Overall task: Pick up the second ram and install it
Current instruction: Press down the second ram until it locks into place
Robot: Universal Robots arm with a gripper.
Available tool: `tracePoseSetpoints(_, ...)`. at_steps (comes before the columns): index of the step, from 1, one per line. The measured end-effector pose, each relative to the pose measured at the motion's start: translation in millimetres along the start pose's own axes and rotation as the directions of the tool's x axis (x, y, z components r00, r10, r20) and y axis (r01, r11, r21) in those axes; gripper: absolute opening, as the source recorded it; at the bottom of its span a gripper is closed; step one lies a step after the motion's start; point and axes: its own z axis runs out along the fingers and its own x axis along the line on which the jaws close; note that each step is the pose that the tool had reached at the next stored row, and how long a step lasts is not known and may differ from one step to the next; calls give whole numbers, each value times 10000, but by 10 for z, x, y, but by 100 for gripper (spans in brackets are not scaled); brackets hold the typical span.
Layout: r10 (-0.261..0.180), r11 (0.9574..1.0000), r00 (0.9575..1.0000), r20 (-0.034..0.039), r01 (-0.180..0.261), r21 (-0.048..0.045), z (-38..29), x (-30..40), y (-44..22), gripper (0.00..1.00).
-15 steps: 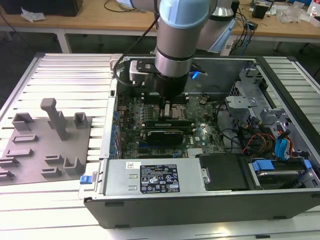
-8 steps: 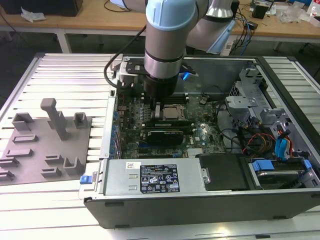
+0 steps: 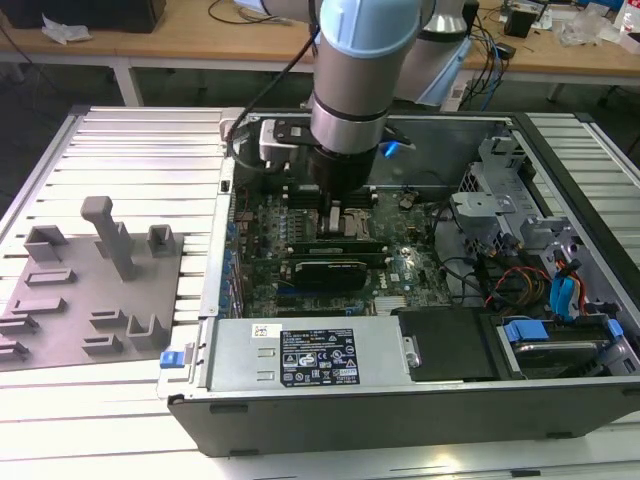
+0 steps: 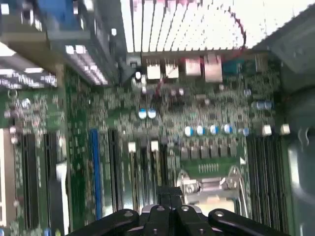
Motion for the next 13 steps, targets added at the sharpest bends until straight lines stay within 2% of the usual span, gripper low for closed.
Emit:
tracePoseSetpoints(1,0,10000,10000,4,0,-17,-4,-6,-85,11)
tracePoseSetpoints(3,0,10000,10000,10,0,-40,-9,-12,-178,11)
tracePoseSetpoints(6,2,10000,10000,34,-2,-72,-15,-18,-274,11)
tracePoseSetpoints(7,6,9999,10000,37,-6,-101,-19,-25,-364,11)
tracePoseSetpoints(8,5,9999,10000,36,-5,-114,-22,-29,-423,11)
tracePoseSetpoints(10,6,9999,10000,37,-6,-115,-59,-33,-428,11)
tracePoseSetpoints(11,7,9999,10000,35,-7,-116,-152,-40,-423,11)
tracePoseSetpoints(13,6,9999,10000,37,-5,-115,-270,-49,-417,11)
